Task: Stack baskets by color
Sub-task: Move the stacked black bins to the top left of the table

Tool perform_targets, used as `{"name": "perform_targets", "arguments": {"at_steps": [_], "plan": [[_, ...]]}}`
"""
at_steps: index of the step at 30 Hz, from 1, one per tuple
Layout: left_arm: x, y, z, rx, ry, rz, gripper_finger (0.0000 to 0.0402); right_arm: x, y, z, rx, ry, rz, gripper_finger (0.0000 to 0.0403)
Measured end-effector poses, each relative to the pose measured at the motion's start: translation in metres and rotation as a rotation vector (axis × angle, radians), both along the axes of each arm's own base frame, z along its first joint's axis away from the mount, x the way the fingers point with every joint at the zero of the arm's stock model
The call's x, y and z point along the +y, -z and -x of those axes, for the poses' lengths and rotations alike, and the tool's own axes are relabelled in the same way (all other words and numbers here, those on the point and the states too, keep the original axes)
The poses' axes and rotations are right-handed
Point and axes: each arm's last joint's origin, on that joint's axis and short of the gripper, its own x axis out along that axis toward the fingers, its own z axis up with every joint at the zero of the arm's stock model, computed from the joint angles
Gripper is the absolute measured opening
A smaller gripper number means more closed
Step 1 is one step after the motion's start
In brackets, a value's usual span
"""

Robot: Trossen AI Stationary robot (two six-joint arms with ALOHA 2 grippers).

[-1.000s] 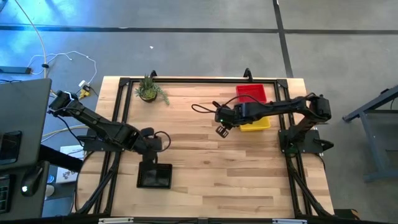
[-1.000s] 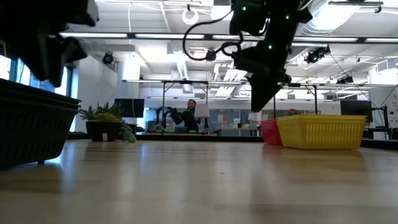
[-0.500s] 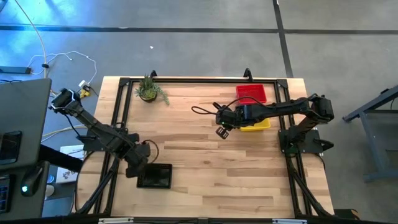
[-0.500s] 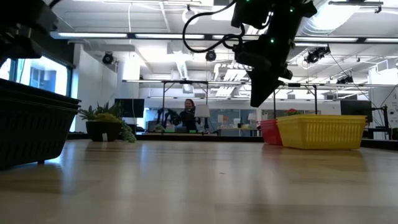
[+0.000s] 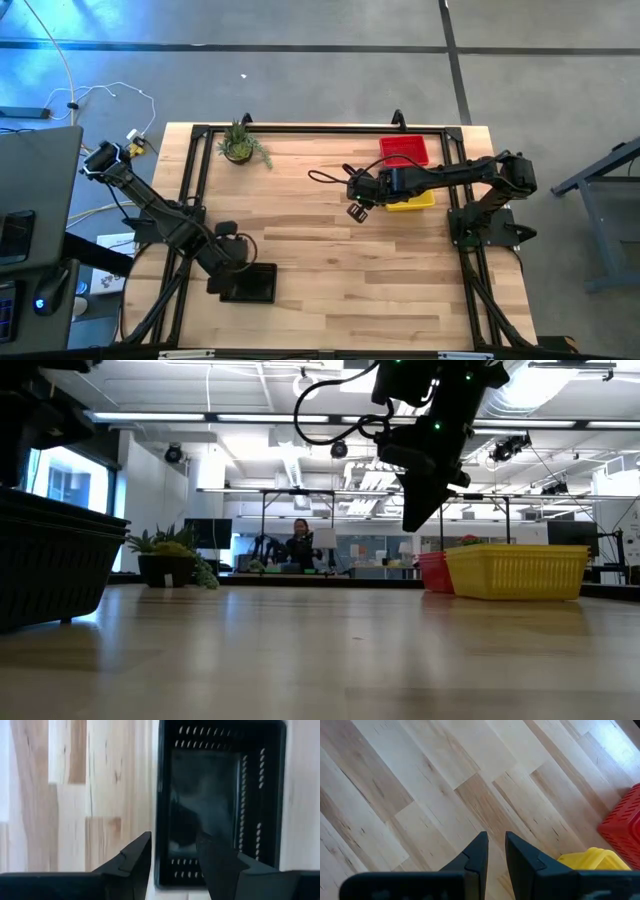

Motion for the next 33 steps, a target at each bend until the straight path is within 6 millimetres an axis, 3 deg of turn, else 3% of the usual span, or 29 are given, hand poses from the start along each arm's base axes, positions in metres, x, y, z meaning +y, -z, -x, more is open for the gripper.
{"name": "perform_targets", "arguments": {"at_steps": [8, 13, 24, 28, 33], "plan": [[0.01, 0.011, -0.017, 0.016, 0.027, -0.057, 0.014, 0.0, 0.0, 0.0, 0.0, 0.0, 0.0, 0.0053], [0.01, 0.018, -0.032, 0.0, 0.083, -0.002, 0.014, 0.0, 0.0, 0.0, 0.004, -0.006, 0.002, 0.0053], [0.015, 0.045, -0.047, 0.122, 0.05, -0.044, 0.0139, 0.0, 0.0, 0.001, 0.017, -0.023, 0.008, 0.0053], [0.019, 0.054, -0.051, 0.159, 0.081, -0.057, 0.0117, 0.0, 0.0, 0.001, 0.017, -0.023, 0.008, 0.0053], [0.026, 0.059, -0.059, 0.165, 0.117, -0.036, 0.0054, 0.0, 0.0, 0.001, 0.017, -0.022, 0.008, 0.0053]]}}
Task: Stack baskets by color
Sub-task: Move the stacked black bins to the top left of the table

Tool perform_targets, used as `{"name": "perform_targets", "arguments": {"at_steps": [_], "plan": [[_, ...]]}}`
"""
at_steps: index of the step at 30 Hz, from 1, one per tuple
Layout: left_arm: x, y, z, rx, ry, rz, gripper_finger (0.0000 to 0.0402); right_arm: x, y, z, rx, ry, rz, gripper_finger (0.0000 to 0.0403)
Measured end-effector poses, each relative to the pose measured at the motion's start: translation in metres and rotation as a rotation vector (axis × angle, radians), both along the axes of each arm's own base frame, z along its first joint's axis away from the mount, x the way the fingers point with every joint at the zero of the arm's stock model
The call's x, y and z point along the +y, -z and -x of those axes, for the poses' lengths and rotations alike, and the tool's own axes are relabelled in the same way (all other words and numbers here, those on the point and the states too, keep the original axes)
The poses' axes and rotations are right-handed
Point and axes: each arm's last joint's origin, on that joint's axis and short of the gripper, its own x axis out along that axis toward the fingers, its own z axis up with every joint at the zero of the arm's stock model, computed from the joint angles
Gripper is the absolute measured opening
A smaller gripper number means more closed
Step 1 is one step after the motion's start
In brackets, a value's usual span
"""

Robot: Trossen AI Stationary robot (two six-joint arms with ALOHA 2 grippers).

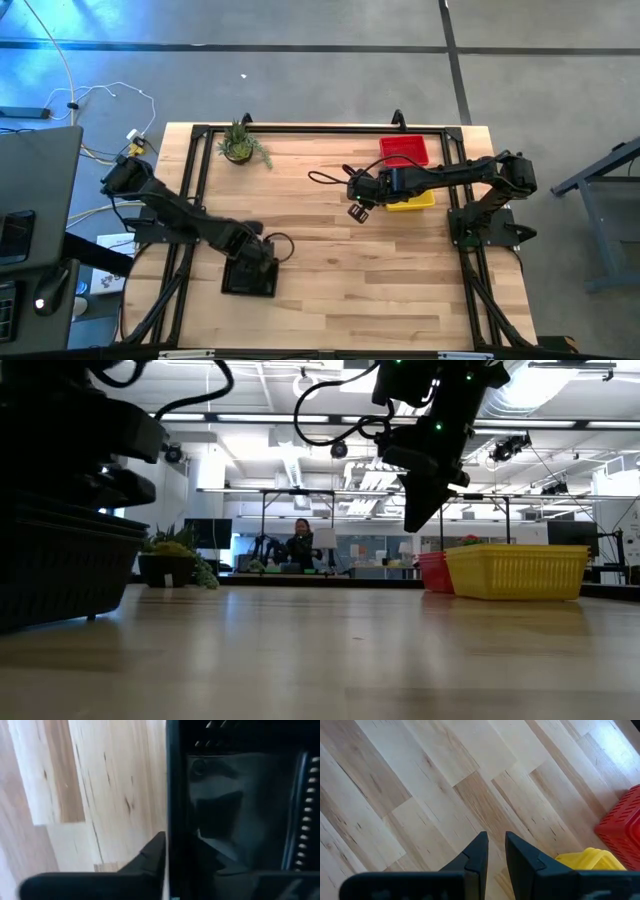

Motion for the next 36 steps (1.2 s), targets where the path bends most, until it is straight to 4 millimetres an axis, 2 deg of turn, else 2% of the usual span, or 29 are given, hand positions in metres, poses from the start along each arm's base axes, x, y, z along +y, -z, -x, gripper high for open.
{"name": "perform_targets", "arguments": {"at_steps": [4, 8, 20, 29, 36], "plan": [[0.009, -0.001, -0.007, -0.046, 0.032, 0.006, 0.0008, 0.0, 0.0, 0.0, 0.0, 0.0, 0.001, 0.0053], [0.025, -0.002, -0.015, -0.084, 0.062, -0.006, 0.0013, -0.001, 0.0, 0.0, 0.002, 0.011, 0.032, 0.0053], [0.11, -0.007, -0.033, -0.226, 0.021, -0.104, 0.0002, -0.001, 0.0, 0.0, 0.002, 0.013, 0.039, 0.0053], [0.166, -0.008, -0.021, -0.218, -0.03, -0.179, 0.0001, -0.001, -0.001, -0.001, -0.01, 0.014, 0.04, 0.0053], [0.19, -0.003, 0.005, -0.05, -0.038, -0.155, 0.0001, -0.001, -0.001, -0.001, -0.011, 0.017, 0.039, 0.0053]]}}
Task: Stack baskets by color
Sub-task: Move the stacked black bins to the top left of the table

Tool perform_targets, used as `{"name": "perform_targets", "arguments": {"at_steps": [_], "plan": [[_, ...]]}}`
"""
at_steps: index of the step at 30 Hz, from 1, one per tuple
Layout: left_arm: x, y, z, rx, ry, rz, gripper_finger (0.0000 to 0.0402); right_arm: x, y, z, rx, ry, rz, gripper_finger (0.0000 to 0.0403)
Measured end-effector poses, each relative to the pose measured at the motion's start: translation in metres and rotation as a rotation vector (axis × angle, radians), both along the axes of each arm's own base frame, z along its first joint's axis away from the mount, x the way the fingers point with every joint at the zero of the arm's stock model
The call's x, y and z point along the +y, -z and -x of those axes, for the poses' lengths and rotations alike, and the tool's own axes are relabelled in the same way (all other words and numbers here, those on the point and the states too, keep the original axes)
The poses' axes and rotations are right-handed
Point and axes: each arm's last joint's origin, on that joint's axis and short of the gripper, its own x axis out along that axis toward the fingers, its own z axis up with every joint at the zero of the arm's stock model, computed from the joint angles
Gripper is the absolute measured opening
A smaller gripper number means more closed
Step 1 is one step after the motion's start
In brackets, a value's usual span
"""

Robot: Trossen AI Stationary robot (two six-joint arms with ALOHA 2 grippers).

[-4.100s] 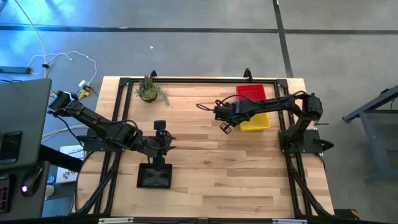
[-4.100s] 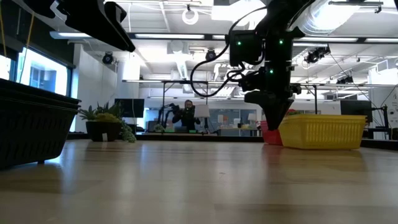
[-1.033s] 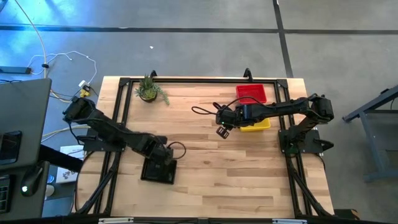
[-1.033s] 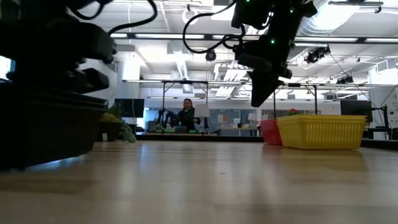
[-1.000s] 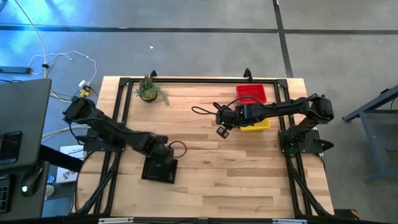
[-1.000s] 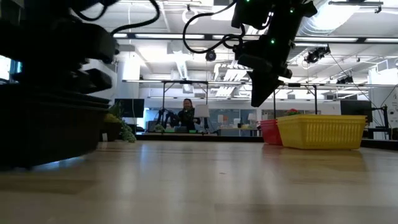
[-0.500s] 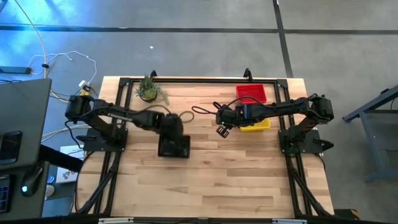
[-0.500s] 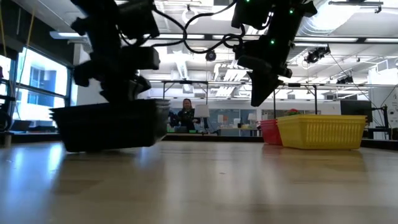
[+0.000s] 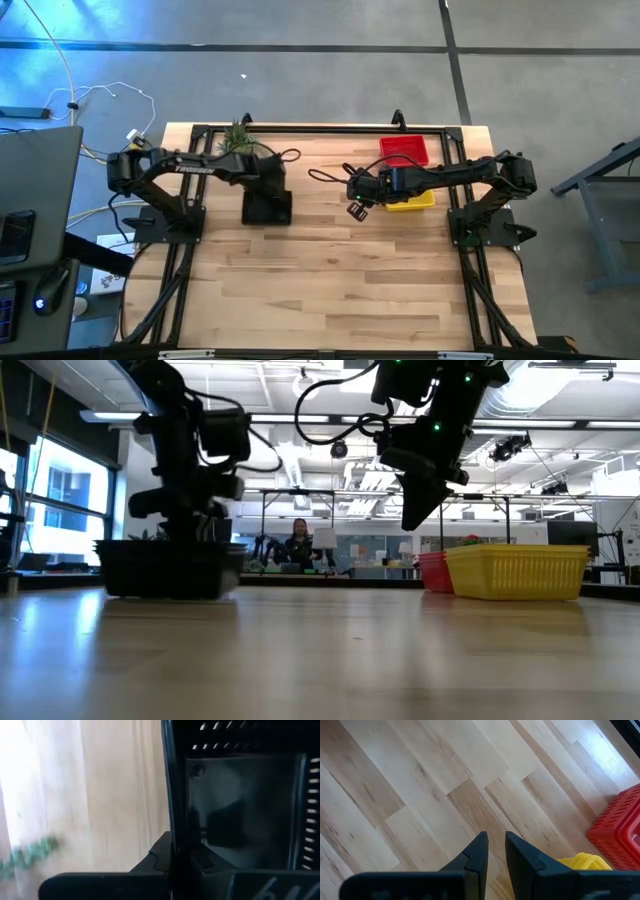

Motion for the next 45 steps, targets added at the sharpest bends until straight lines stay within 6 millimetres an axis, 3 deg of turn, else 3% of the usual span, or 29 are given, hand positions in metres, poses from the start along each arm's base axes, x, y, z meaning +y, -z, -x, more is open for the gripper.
{"name": "perform_targets", "arguments": {"at_steps": [12, 25, 45], "plan": [[0.008, 0.002, 0.023, 0.147, -0.087, 0.082, 0.0, 0.0, 0.0, 0.0, 0.002, -0.003, 0.001, 0.0053], [0.009, 0.003, 0.025, 0.194, -0.042, 0.034, 0.0006, 0.0, 0.0, 0.0, 0.002, -0.003, 0.001, 0.0053], [0.01, 0.004, 0.026, 0.201, -0.127, 0.016, 0.0121, 0.0, 0.0, 0.0, 0.003, -0.005, -0.001, 0.0053]]}}
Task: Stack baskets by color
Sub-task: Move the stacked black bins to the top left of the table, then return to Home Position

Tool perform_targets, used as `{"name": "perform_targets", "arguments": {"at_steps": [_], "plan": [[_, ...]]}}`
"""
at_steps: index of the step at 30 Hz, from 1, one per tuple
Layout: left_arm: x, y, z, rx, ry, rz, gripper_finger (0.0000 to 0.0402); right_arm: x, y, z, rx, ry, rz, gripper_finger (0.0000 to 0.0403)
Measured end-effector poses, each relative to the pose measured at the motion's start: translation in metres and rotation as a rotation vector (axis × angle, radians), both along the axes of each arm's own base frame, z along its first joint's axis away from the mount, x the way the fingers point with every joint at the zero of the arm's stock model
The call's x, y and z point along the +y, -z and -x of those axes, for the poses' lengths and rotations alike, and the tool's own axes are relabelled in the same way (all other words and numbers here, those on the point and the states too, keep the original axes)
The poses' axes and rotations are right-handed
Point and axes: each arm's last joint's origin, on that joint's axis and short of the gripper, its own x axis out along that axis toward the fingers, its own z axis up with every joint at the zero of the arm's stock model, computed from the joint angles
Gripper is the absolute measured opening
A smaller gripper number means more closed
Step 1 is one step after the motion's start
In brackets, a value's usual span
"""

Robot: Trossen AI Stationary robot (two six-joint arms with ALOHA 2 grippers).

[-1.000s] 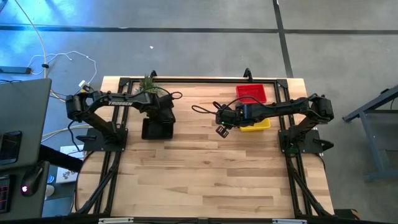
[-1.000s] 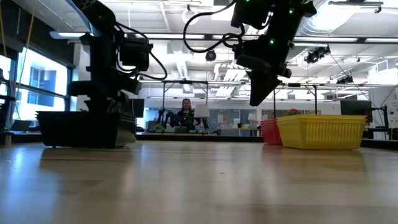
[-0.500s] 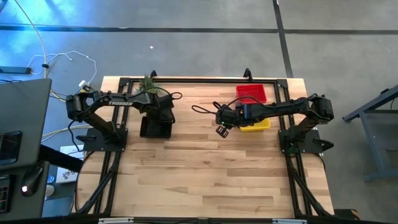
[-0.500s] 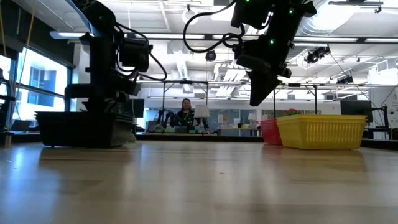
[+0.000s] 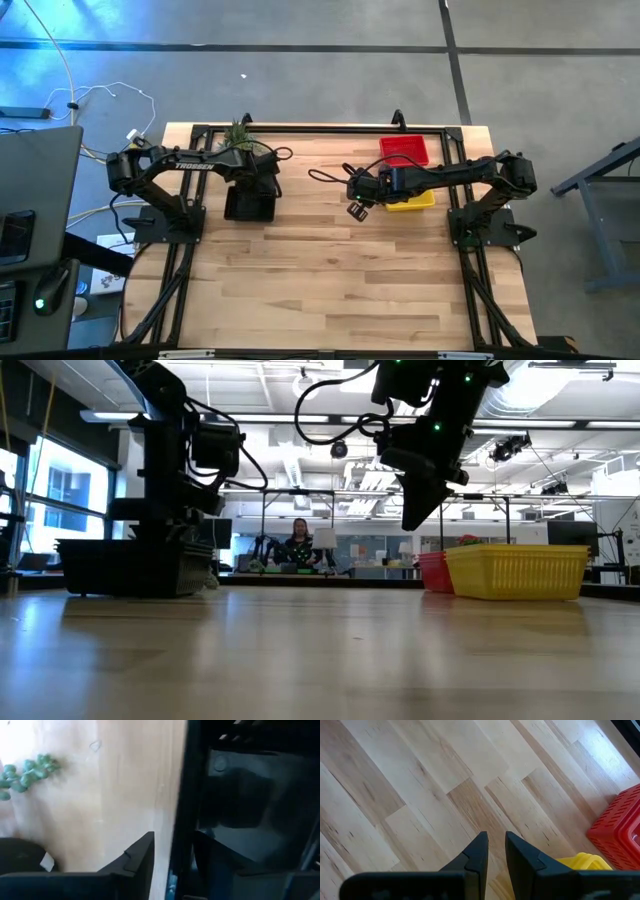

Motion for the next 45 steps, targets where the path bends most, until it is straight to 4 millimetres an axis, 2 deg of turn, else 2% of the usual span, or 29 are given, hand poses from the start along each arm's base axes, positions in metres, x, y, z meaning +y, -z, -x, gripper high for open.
{"name": "perform_targets", "arguments": {"at_steps": [5, 23, 34, 40, 45], "plan": [[0.0, 0.0, 0.0, -0.007, -0.014, 0.006, 0.0134, 0.0, 0.0, 0.0, 0.003, 0.0, -0.001, 0.0053], [-0.003, -0.006, 0.0, -0.061, -0.025, 0.042, 0.0132, 0.0, 0.001, 0.002, 0.032, -0.025, -0.001, 0.0053], [-0.015, -0.047, 0.012, -0.281, -0.058, 0.023, 0.0131, 0.002, 0.0, 0.003, 0.056, -0.133, -0.034, 0.0053], [-0.031, -0.074, 0.018, -0.478, -0.031, 0.06, 0.0131, 0.003, -0.019, 0.008, -0.001, -0.221, 0.004, 0.0053], [-0.045, -0.097, 0.02, -0.659, 0.019, 0.059, 0.0131, 0.003, -0.033, 0.029, -0.06, -0.251, 0.059, 0.0053]]}}
